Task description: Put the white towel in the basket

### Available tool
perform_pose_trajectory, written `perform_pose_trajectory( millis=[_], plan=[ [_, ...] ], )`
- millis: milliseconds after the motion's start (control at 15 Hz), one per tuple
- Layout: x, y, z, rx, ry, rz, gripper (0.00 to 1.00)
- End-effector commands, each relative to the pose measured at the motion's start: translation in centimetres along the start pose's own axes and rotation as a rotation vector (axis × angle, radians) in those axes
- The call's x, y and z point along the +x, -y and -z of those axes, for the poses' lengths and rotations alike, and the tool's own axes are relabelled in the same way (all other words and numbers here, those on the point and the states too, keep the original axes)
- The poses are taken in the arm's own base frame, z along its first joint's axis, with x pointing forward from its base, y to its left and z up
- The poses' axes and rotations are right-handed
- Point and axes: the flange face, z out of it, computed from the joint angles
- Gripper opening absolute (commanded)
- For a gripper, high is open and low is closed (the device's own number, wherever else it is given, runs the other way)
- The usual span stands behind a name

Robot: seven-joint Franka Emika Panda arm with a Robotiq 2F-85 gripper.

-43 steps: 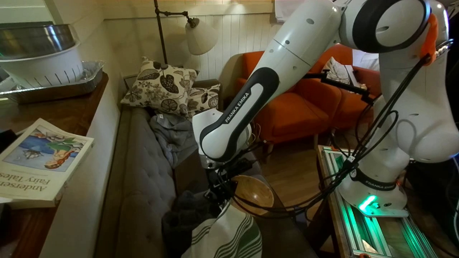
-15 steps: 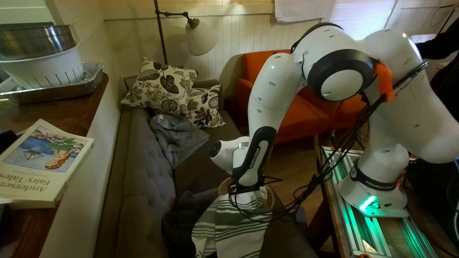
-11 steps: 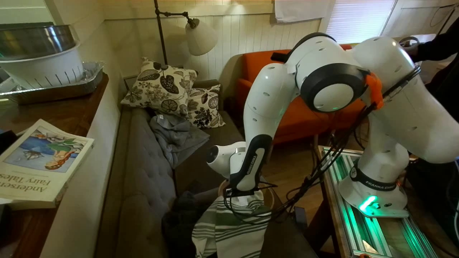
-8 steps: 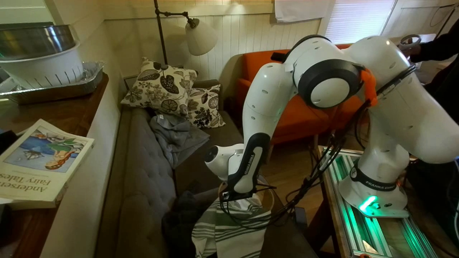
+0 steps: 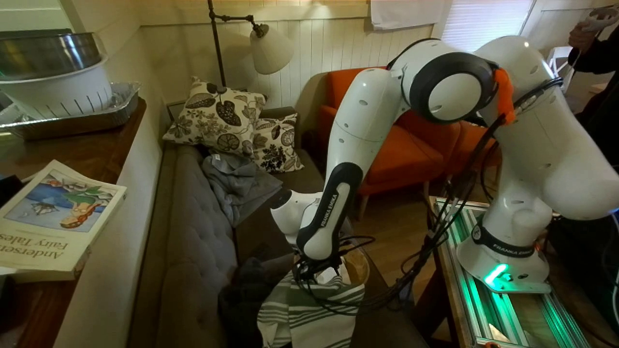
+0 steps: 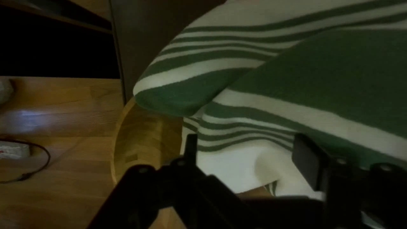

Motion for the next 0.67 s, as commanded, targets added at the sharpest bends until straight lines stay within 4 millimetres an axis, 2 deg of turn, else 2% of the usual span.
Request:
perform_pose_trajectory(
  millis=[0, 200, 333, 600],
  plan=[
    [-3.3, -0.9, 4.1, 0.068, -0.005, 0.188, 1.0],
    [-6.0, 0.7, 4.9, 0.084, 0.0, 0.363, 1.0],
    [-7.6, 1.7, 4.4, 0.077, 0.011, 0.436, 1.0],
    [-9.3, 3.3, 2.5, 0.07, -0.08, 0.382, 1.0]
  ],
)
